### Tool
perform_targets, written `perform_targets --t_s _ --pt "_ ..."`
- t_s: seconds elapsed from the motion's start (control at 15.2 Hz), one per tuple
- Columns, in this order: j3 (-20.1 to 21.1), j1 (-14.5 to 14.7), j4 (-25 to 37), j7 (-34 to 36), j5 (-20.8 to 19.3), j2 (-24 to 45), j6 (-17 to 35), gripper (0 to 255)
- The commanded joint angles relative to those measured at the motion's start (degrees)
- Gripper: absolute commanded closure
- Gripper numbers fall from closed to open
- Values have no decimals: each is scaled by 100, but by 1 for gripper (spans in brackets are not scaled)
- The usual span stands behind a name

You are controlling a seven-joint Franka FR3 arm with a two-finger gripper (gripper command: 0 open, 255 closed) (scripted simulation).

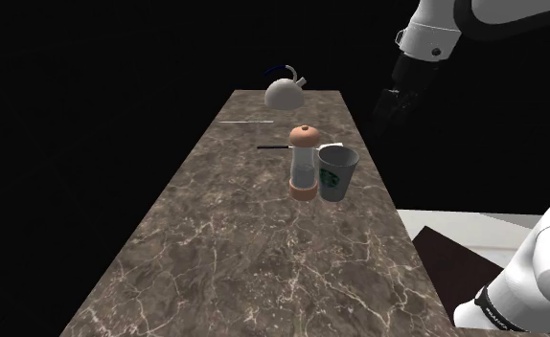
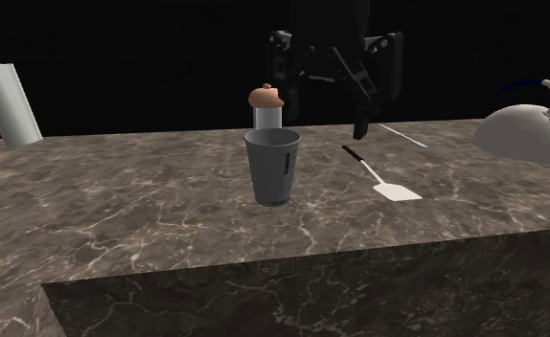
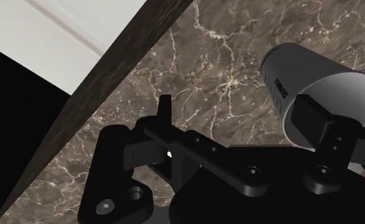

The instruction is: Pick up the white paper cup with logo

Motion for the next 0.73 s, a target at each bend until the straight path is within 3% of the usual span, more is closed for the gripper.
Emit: perform_targets --t_s 0.0,0.33,0.66 --pt "93 90 3 145 207 257 264 0" --pt "302 309 99 425 681 937 890 0" --pt "320 322 -200 397 718 961 1214 0"
